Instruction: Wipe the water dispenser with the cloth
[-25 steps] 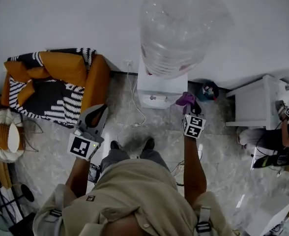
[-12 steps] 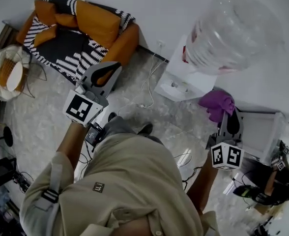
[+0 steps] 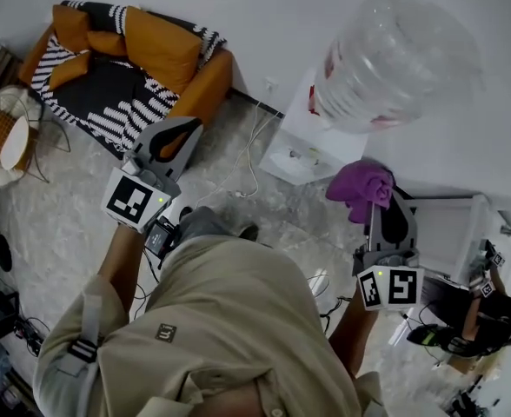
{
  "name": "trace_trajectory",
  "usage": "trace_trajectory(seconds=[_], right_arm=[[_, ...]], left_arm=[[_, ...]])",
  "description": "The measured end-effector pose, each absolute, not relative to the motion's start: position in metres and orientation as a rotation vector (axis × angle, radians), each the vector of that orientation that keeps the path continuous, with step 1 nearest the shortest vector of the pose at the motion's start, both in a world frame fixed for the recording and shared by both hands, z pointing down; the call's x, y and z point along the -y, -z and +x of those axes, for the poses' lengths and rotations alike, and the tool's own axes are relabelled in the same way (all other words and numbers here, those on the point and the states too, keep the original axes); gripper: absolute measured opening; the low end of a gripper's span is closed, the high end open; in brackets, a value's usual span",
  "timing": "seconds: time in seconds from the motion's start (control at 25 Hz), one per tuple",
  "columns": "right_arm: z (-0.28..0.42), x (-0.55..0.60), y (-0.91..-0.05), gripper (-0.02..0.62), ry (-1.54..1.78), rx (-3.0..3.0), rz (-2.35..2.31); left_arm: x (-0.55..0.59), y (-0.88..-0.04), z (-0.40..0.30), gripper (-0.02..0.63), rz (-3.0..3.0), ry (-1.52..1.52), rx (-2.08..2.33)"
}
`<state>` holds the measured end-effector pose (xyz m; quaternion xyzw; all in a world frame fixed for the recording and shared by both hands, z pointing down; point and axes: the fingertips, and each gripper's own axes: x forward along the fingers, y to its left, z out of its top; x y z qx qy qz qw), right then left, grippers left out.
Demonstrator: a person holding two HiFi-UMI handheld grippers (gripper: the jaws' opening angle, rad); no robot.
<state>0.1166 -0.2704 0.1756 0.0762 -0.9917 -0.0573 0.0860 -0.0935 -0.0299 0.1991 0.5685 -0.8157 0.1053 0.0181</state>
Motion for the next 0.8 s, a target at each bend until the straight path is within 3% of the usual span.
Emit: trace_trajectory(seconds=[0.8], right_arm=[[0.138,0.283,-0.169,0.066,0.156,2.946,0.243]], left_arm=[[0.065,-0.188,-0.05,0.017,1.914,-0.34,2.478]])
